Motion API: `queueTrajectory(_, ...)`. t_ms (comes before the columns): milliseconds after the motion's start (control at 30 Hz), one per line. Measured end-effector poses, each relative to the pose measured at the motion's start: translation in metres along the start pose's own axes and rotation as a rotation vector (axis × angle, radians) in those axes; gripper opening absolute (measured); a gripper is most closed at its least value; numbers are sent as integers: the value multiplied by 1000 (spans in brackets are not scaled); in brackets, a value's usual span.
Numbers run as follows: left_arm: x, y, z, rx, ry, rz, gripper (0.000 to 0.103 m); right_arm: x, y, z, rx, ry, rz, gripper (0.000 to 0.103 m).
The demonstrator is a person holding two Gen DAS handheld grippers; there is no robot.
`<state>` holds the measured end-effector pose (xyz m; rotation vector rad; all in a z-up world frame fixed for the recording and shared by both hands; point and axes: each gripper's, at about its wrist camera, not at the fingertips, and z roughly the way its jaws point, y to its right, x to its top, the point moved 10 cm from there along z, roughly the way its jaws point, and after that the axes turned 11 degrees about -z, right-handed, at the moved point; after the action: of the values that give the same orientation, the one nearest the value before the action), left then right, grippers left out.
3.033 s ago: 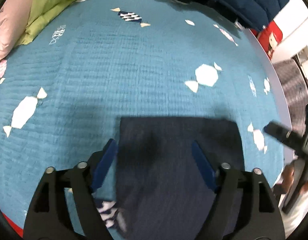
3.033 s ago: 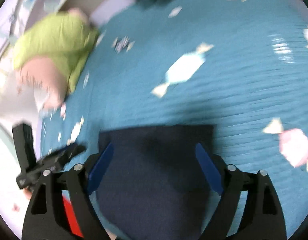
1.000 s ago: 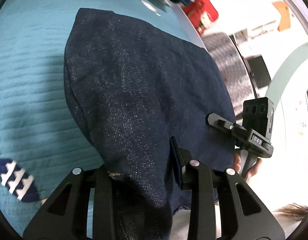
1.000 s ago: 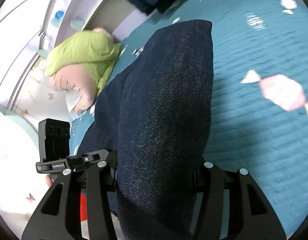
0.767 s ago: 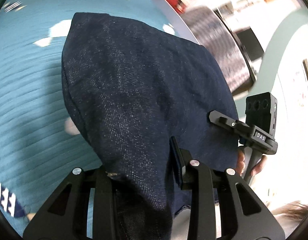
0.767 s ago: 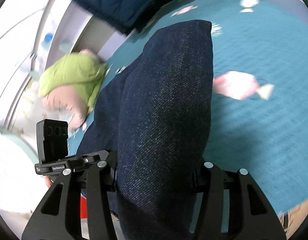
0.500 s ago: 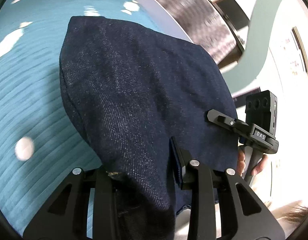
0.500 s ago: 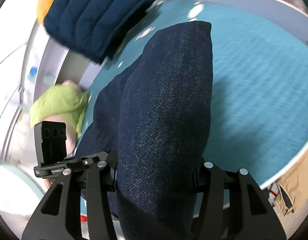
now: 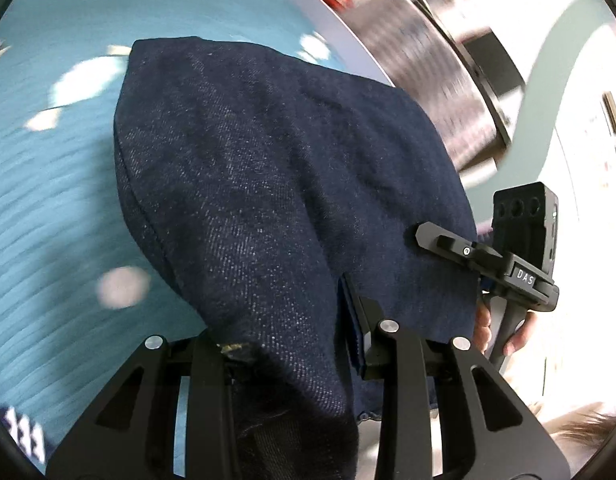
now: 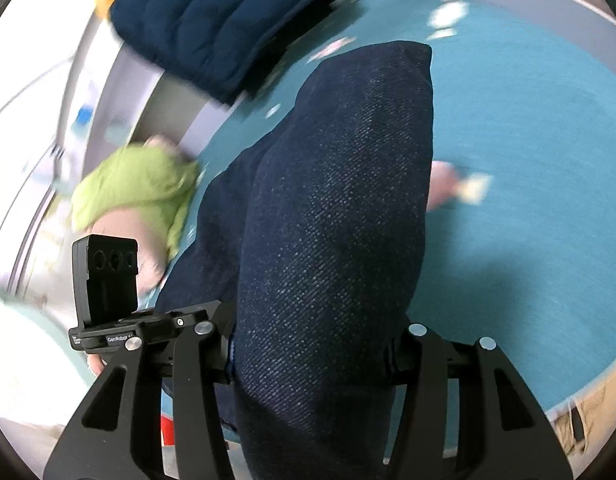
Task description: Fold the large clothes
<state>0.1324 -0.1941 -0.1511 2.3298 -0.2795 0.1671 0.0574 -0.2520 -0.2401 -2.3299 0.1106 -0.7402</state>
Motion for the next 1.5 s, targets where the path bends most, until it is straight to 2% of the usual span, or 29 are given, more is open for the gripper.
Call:
queueTrajectory(100,11,-44,-55,27,104,-75,31,24,-52,51,80,-59,-84,48)
queueTrajectory(267,26,-120,-155,115,296,-189,31,59,-161,141,208,-132,-243,48)
queueTrajectory(400,31,-181,-231,256,426,-260,32,71,-229,208,279,-219,-282,48)
queueTrajectory(567,32,-249,-292,382,476,-335,32,71,-301,280,309,-292,-353,48)
queueTrajectory(633,31,-274,-312,407,482,-363,32,67,-320,305,312,-309,-360,48)
queueTrajectory(800,42,-340,-343,502,470,-414,32,47,-335,360,283,-371,-378,51)
queueTrajectory(867,46,-370,-344,549,440,-402,33,31,-328,397,188,-438,-439,62)
queueTrajectory(933,41,-420,-338,658,387,-466,45,16,-301,424,46,-524,-422,62)
queueTrajectory(967,29,-441,-337,721,361,-504,45,13,-285,429,-18,-553,-387,62)
queueTrajectory(1000,21,-461,-337,806,334,-535,45,16,-269,427,-82,-539,-363,62)
queueTrajectory(1033,16,-471,-338,863,319,-542,45,22,-264,422,-108,-505,-379,62)
queueTrajectory(1133,2,-482,-347,943,338,-532,50,44,-257,395,-209,-387,-518,75)
queueTrajectory(1200,-4,-478,-352,960,369,-537,50,53,-265,387,-182,-339,-566,75)
queueTrajectory(1233,-4,-474,-354,962,396,-531,50,54,-277,381,-131,-312,-600,75)
queueTrajectory(1300,-1,-462,-352,933,457,-517,49,56,-293,378,-103,-268,-657,73)
queueTrajectory(1367,0,-457,-341,858,484,-529,44,50,-312,390,-126,-276,-721,51)
queueTrajectory(1400,-1,-459,-329,807,485,-558,36,36,-316,402,-136,-323,-754,45)
queueTrajectory(1433,-5,-465,-317,783,468,-598,29,22,-316,423,-167,-387,-761,31)
queueTrajectory(1467,-15,-476,-301,777,441,-656,28,4,-306,437,-211,-457,-758,20)
queueTrajectory(1500,-20,-480,-295,785,457,-665,27,-5,-298,442,-250,-465,-772,18)
